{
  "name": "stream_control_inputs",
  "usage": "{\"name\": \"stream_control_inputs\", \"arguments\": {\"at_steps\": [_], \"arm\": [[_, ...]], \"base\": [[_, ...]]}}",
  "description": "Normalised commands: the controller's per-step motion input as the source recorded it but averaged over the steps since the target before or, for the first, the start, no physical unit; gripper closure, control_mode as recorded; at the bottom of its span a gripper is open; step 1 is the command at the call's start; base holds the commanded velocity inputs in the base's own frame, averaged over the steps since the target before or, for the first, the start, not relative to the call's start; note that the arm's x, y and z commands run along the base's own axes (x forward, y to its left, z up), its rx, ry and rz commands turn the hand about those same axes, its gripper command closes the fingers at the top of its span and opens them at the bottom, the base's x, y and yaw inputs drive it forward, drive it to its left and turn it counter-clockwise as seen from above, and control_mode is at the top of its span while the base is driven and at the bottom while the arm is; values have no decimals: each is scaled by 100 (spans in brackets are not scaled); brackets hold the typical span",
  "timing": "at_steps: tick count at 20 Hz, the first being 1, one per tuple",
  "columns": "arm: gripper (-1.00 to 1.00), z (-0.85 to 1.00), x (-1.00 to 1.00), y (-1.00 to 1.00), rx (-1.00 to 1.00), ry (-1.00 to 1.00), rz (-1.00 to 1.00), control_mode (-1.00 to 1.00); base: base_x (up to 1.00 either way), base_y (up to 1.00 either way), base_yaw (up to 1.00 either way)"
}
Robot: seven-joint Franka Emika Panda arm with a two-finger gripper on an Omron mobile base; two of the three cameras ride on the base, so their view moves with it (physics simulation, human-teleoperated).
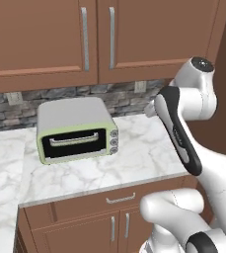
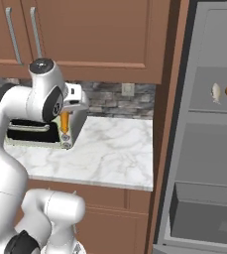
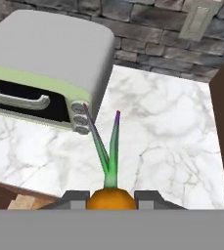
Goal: Open the fridge, remove the tangerine, carrot, and fish, and place them on any counter.
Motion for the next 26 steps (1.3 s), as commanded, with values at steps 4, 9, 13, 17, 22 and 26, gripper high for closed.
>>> {"name": "stream_control_inputs", "arguments": {"at_steps": [4,9,13,17,22,26], "arm": [[100,-70,46,0,-7,20,28,-100],[100,-76,52,11,-11,23,18,-100],[100,-85,60,2,-14,15,9,-100],[100,-56,34,-1,-2,3,4,-100],[100,-65,24,0,-2,0,1,-100],[100,-70,13,0,-4,0,0,-100]], "base": [[0,0,0],[0,0,0],[0,0,0],[0,0,0],[0,0,0],[0,0,0]]}}
